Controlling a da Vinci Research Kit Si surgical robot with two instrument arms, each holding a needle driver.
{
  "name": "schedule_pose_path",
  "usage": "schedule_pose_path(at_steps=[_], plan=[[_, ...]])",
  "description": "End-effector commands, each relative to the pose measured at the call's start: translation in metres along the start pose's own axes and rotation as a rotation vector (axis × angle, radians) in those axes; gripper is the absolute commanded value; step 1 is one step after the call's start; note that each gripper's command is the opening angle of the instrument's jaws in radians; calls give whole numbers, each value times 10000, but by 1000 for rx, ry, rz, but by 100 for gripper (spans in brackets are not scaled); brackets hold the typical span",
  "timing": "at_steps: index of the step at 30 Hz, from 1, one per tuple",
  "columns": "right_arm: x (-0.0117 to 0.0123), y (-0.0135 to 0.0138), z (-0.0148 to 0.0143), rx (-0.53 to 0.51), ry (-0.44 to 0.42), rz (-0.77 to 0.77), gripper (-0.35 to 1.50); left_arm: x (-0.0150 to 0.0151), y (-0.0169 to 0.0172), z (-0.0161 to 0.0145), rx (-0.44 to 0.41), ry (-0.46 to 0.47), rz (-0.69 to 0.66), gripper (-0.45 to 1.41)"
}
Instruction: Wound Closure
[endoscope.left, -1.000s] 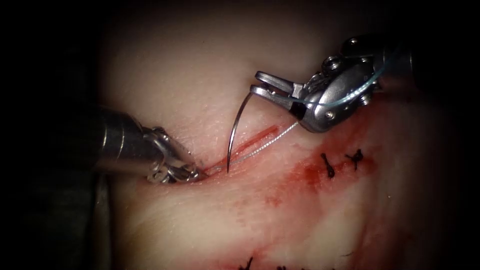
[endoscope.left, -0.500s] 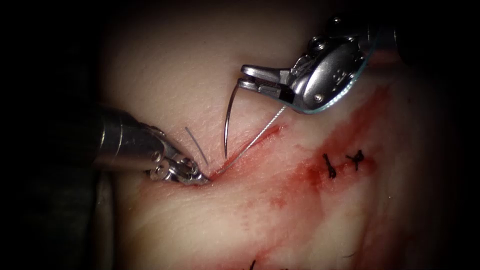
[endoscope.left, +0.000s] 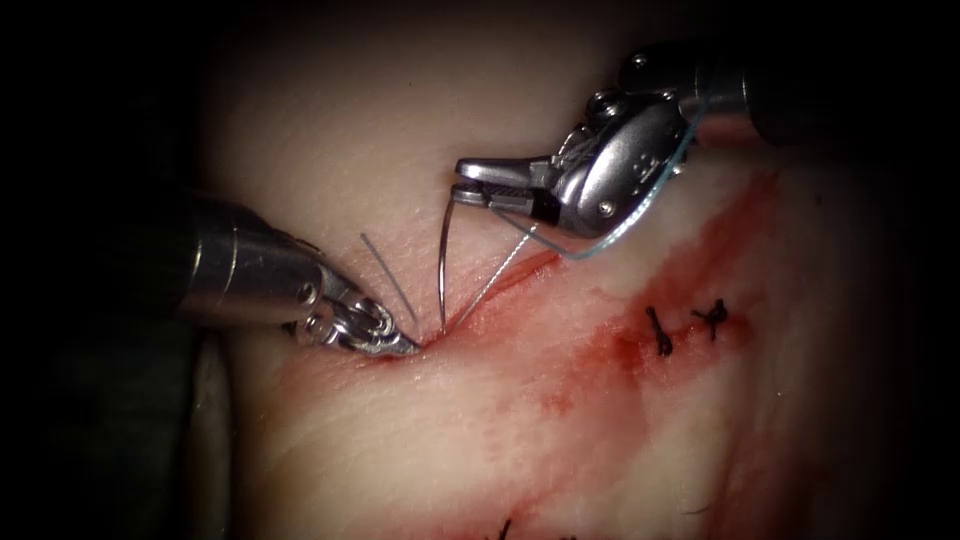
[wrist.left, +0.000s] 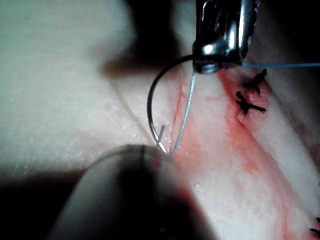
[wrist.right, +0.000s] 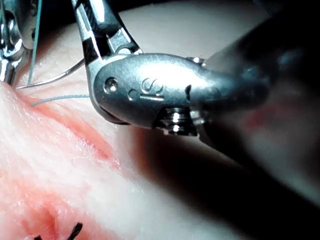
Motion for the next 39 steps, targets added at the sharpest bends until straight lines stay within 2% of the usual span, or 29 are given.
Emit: schedule_pose_path(at_steps=[1,7,24,29,39], plan=[[-10,1,10,1,1,2,-35,2,-3,6,0,-1,0,-45],[-17,-2,16,16,3,19,-35,4,3,3,-4,4,-3,-45],[-13,-3,18,56,-2,177,-35,4,6,1,-5,3,-5,-45],[-14,-1,26,-14,-12,185,-35,4,6,3,-5,4,-6,-45],[-21,-2,40,-56,-50,247,-35,4,7,5,-4,5,-6,-45]])
